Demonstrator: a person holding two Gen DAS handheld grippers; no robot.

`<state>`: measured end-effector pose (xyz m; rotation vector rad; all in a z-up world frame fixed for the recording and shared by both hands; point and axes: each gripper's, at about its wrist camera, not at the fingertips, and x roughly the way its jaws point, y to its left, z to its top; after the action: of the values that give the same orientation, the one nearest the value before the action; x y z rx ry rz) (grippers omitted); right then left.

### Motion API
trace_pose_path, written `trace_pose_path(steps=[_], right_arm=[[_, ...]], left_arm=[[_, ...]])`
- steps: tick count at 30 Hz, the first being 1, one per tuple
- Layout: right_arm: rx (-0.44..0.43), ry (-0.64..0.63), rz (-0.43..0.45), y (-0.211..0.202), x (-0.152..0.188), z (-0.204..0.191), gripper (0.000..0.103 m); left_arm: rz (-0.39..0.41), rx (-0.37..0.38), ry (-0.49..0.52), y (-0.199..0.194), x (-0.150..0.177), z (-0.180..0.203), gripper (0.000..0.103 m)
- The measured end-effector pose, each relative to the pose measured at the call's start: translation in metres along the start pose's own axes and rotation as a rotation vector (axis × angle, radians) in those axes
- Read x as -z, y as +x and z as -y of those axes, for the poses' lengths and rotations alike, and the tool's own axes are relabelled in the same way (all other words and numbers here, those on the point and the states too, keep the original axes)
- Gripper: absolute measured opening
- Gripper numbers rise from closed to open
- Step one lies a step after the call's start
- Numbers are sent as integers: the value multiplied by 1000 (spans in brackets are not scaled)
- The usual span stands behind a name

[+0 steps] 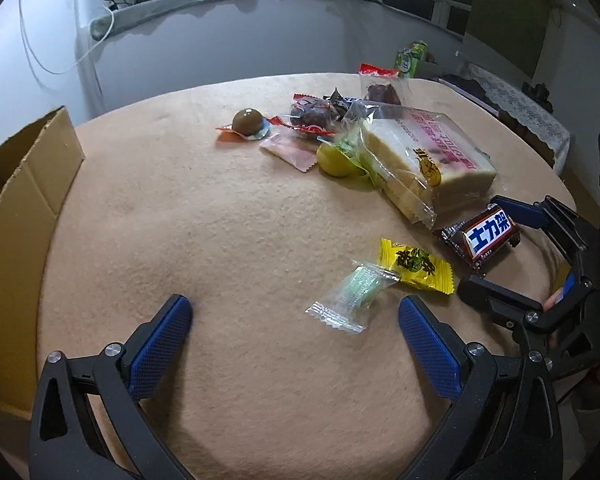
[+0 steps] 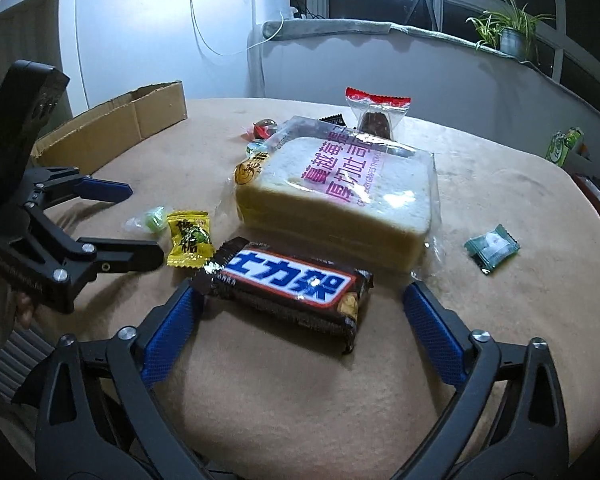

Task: Organize snacks
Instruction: 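Grasp the chocolate bar with the right tool while the left tool grasps the clear candy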

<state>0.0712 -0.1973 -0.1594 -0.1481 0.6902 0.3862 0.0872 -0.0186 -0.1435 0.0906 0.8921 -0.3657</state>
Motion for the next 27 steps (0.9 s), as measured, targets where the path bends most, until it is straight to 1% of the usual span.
trace_pose_path(steps=[2, 4, 5, 6, 7, 8, 9, 11, 12, 13, 14, 15, 19, 23, 27], right_arm=[[6, 6, 8, -4, 1, -1, 92], [4, 5, 18, -6, 2, -4, 81], [2, 3, 22, -9, 4, -6, 78], [3, 1, 24, -9, 4, -6, 72], [0, -2, 26, -10, 3, -8, 71], [1, -3, 27, -11, 3, -8, 70], [-2, 0, 28, -11, 3, -9, 70], [-10, 0, 35, -10, 3, -10, 67], [-11, -1, 39, -10, 3, -11, 65], [-12, 0, 41, -10, 3, -11, 61], [-17, 2, 43, -10, 3, -12, 58], [-19, 0, 46, -11, 3, -13, 54], [-6, -12, 50, -13, 5, -16, 53], [-5, 10, 70, -18, 5, -15, 52], [5, 28, 111, -28, 3, -13, 52]], left_arm=[[4, 0, 17, -1, 1, 0, 103], [10, -7, 7, -3, -2, -2, 101], [11, -7, 1, -6, -2, -2, 93], [28, -21, -3, -9, -1, -1, 82], [42, -24, -1, -11, -3, 0, 74], [45, -21, 1, -12, -3, 2, 58], [45, -19, 6, -13, -4, 2, 53], [39, -12, 24, -12, -6, 5, 53], [40, -7, 34, -11, -6, 6, 51], [40, -3, 45, -10, -7, 8, 47], [40, 0, 49, -10, -9, 9, 37], [41, 7, 52, -10, -10, 11, 18], [39, 15, 58, -9, -9, 15, 16], [57, 34, -2, -13, -6, 8, 16], [100, 34, -62, -25, 0, 1, 16]])
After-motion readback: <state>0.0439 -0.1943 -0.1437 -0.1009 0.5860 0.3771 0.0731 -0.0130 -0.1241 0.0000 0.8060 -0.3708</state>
